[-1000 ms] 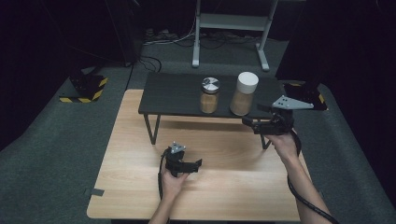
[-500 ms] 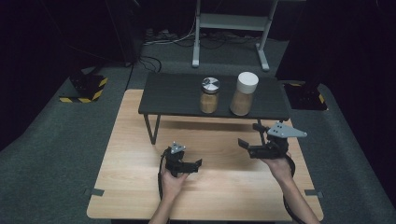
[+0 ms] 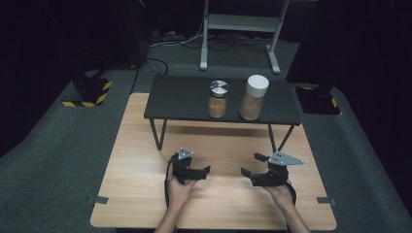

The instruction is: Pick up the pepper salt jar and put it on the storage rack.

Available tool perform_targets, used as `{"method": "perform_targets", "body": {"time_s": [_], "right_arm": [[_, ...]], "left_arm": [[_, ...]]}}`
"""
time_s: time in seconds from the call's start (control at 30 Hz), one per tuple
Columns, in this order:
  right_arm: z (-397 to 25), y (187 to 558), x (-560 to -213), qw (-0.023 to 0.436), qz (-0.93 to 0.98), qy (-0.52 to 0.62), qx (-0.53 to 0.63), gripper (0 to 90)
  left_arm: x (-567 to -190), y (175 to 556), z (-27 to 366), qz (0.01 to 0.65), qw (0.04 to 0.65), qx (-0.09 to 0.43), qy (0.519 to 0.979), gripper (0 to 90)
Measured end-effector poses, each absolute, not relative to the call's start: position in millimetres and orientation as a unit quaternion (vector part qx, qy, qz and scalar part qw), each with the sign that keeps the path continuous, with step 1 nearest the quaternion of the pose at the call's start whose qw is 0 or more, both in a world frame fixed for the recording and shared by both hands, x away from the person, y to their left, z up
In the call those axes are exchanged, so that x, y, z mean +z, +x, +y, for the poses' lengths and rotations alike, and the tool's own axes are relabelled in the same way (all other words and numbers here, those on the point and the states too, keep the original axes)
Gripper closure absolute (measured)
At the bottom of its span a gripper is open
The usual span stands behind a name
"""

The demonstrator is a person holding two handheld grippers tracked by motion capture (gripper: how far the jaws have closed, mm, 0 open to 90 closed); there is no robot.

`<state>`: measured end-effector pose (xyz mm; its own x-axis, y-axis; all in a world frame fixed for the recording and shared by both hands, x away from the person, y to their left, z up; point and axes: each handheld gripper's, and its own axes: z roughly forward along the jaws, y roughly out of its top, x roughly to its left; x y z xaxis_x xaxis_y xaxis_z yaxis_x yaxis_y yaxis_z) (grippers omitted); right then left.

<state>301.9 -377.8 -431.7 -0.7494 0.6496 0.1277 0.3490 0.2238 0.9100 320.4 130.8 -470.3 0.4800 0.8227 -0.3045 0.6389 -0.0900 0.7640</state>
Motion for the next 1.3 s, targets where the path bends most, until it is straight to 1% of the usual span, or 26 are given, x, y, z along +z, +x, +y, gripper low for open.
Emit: {"method": "perform_targets", "body": {"time_s": [0.23, 0.37, 0.47, 0.6, 0.87, 1.3], "right_arm": [[-379, 308, -461, 0.112, 0.770, 0.364, 0.512, 12.4], [-379, 313, -474, 0.102, 0.766, 0.384, 0.505, 12.8], [-380, 315, -475, 0.100, 0.763, 0.386, 0.508, 13.1], [-378, 321, -472, 0.085, 0.768, 0.395, 0.497, 13.9], [-387, 336, -473, 0.033, 0.757, 0.431, 0.490, 14.4], [-386, 339, -471, 0.028, 0.763, 0.433, 0.480, 14.4]], "left_arm": [[-470, 321, 131, 0.499, 0.453, 0.099, 0.732, 1.7], [-470, 321, 131, 0.499, 0.453, 0.099, 0.732, 1.8], [-470, 322, 130, 0.500, 0.452, 0.098, 0.732, 1.8], [-470, 321, 130, 0.499, 0.452, 0.098, 0.733, 1.8], [-470, 322, 131, 0.497, 0.451, 0.093, 0.736, 1.8], [-469, 319, 130, 0.499, 0.448, 0.098, 0.735, 1.4]]}}
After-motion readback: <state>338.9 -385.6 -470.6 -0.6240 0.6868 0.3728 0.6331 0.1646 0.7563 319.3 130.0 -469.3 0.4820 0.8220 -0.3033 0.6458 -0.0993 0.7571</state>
